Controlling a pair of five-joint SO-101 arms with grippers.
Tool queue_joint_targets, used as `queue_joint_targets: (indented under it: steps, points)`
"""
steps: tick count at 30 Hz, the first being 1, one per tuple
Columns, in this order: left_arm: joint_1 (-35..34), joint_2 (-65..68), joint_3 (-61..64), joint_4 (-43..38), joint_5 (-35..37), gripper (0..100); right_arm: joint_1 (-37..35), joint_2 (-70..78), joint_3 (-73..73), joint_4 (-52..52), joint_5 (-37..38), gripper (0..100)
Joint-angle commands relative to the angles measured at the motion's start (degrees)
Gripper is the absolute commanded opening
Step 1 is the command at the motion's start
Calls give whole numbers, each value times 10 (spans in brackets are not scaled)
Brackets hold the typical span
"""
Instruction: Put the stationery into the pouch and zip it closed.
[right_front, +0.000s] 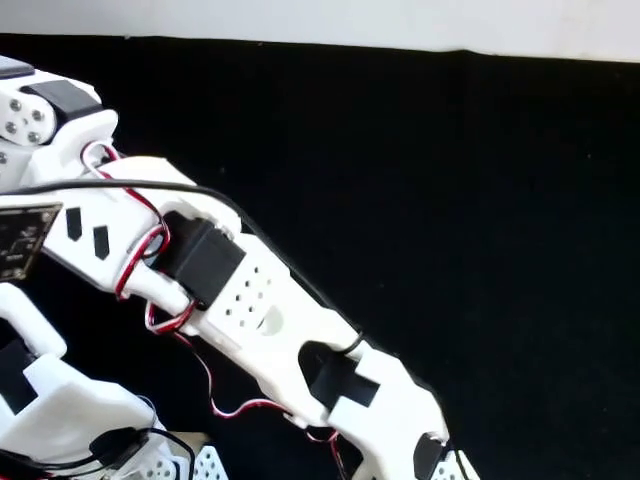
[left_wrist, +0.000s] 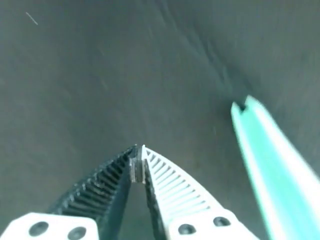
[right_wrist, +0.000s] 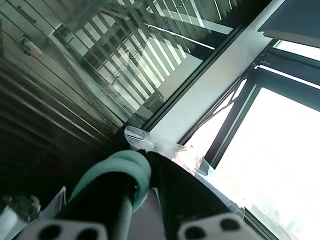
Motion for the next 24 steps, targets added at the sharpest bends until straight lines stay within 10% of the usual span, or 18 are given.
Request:
queue_joint_targets:
  steps: [1,11,24]
  points:
    - [-19,-6,-112,31,2,26,17,-7,-22,3,4,5]
    - [-19,-6,-250,146,4,302,63,-7,-22,6,4,5]
    - [-35,-7,-288,154,190,309,67,-6,-22,6,4,5]
